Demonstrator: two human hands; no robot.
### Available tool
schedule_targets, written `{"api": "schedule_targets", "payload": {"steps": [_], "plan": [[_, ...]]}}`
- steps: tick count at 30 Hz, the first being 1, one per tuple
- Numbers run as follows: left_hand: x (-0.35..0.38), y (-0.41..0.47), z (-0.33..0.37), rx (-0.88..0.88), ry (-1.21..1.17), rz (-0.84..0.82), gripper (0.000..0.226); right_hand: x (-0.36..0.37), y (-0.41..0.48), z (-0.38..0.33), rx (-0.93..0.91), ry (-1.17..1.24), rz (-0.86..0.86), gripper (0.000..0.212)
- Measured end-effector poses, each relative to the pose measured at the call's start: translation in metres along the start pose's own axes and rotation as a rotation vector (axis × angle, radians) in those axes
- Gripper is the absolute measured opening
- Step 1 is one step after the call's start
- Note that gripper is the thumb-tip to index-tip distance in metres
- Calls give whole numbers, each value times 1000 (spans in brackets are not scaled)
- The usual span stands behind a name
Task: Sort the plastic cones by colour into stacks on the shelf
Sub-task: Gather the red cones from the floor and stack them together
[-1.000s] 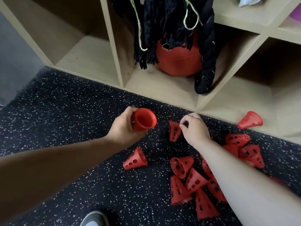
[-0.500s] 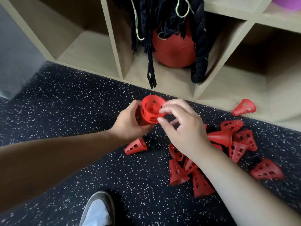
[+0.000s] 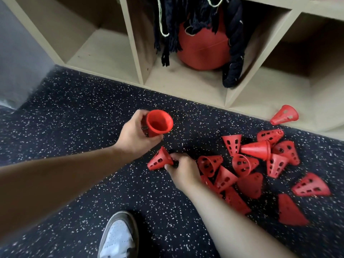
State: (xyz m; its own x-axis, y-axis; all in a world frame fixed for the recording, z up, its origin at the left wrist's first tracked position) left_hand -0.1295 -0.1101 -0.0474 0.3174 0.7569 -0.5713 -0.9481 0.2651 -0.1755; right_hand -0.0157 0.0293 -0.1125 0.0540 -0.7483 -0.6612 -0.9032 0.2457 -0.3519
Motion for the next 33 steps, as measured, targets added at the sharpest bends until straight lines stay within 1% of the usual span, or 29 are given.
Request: {"api": "schedule_targets", "payload": {"steps": [3,5,6,7,10,11,13,14,15,17,19,20,22,24,26,28,33], "plan": [[0,1,1,3,15,-1,60,-1,7,4,27,28,47,14],[1,-1,3,-2,15,0,58,-12,5,1,-14,72,80,11],[2,-1,4,-1,18,-3,58,-23,2,-1,-61,79,140,10],[3,-2,5,2,23,-9,58,-38,-4,-3,-123,68,245,9],[8,-7,8,20,31,-32,59,-97,-31,-9,-304,46,639,7],[11,-9,11,30,35,-48,60,-116,-40,-12,-362,48,728,7],[18,-14,19,57,51,-93,61,-147,-54,-19,-482,32,816,8],[24,-17,25,78,55,-117,61,-158,-59,-24,-540,8,825,8],[27,-19,31,96,50,-134,61,-162,-61,-30,-595,-11,798,9],[36,-26,46,139,32,-162,61,-163,-63,-39,-691,-55,665,12],[43,-30,57,173,7,-180,62,-158,-67,-40,-719,-56,513,20],[46,-32,60,182,-8,-185,63,-159,-69,-35,-703,-6,495,25],[49,-35,63,182,-16,-189,62,-165,-75,-16,-635,86,594,26],[51,-38,62,174,-5,-199,61,-165,-77,12,-498,28,686,19],[54,-39,58,161,4,-207,62,-153,-73,41,-343,-68,631,15],[57,-39,55,144,13,-198,62,-135,-69,62,-259,-92,523,16],[65,-39,49,121,26,-195,61,-105,-47,79,-73,-115,407,28]]}}
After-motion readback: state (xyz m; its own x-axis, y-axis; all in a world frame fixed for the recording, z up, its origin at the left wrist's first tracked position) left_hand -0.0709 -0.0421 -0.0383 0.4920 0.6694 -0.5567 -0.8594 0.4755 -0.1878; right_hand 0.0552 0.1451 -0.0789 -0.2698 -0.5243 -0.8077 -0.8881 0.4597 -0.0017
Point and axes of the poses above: each hand's wrist, its own y-axis towards the middle knuckle, its own x-axis out of the palm, z = x × y, the point moved 4 cm from there along y, towards the middle knuckle, and after that the axes turned 5 degrees about -x, right-handed, at the moved point
